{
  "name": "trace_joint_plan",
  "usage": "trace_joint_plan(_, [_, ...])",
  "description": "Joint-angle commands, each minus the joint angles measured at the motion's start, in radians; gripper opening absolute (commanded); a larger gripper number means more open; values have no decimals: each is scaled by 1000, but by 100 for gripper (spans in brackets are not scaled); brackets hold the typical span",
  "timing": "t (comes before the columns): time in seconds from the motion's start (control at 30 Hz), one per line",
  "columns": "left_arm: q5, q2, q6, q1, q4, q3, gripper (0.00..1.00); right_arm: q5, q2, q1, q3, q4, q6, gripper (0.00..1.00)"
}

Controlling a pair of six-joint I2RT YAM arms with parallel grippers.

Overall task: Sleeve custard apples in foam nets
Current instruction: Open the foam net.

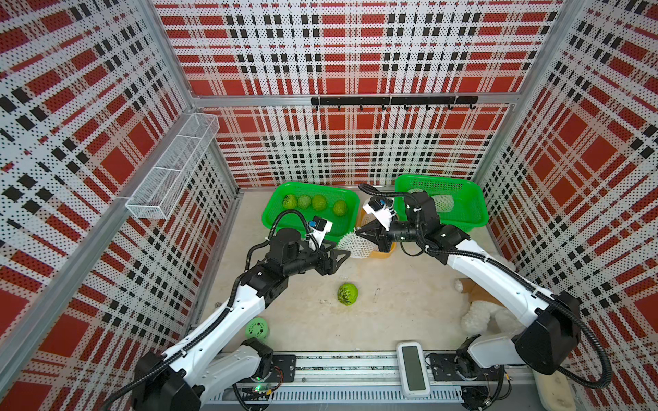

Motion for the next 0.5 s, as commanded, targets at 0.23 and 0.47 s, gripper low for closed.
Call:
trace_joint_plan(0.23, [45, 7, 12, 12, 38, 19, 53, 18, -30, 24, 6, 34, 17, 9])
trace_joint_plan(0.47, [76, 11, 16, 13, 36, 25, 22, 56, -27, 24, 16, 21, 27, 19])
